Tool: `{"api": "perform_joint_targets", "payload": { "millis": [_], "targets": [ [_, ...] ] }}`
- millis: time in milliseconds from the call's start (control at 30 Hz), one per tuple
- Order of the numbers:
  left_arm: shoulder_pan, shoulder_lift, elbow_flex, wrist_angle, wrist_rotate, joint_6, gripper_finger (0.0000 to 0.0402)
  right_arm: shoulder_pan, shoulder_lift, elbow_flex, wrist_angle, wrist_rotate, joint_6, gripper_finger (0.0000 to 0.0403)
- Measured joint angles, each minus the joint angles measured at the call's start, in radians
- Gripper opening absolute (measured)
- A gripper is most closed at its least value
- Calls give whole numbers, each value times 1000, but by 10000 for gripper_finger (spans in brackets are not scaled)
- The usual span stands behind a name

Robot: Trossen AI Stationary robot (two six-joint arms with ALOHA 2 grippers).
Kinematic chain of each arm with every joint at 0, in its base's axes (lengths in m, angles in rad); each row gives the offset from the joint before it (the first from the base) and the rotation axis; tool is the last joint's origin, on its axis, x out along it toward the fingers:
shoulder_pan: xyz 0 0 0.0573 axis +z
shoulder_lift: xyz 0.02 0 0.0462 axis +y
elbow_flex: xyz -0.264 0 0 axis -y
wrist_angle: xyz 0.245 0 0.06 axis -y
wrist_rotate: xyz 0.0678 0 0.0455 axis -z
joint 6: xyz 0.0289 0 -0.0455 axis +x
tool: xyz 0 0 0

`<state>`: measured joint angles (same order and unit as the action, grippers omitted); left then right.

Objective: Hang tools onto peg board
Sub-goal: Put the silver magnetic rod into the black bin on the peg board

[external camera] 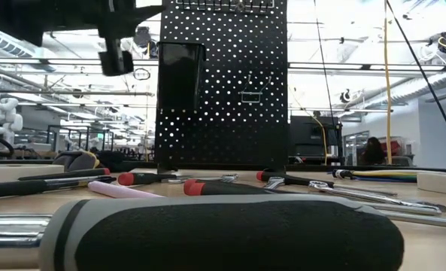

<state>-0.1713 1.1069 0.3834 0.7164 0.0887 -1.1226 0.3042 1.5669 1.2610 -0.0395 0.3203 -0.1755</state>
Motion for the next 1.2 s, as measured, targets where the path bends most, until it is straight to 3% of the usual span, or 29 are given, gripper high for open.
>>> {"api": "perform_joint_targets", "payload": {
  "millis": [167, 400, 500, 633, 967, 1200],
  "targets": [
    [15, 0, 0, -4, 41, -122, 66, 5, 0, 0, 2, 34, -428, 11],
    [15, 0, 0, 33, -18, -164, 66, 2, 0, 0, 68, 302, -905, 11],
    [14, 0, 0, 108, -76, -250, 66, 11, 0, 0, 100, 384, -1156, 11],
    [14, 0, 0, 214, -79, -282, 66, 22, 0, 0, 104, 451, -1461, 11],
    [14, 0, 0, 242, -84, -278, 66, -12, -1, 2, 149, 467, -1826, 11],
    [10, -10, 0, 253, -79, -276, 66, -84, 11, 119, 19, 452, -1947, 11]
  ]
}}
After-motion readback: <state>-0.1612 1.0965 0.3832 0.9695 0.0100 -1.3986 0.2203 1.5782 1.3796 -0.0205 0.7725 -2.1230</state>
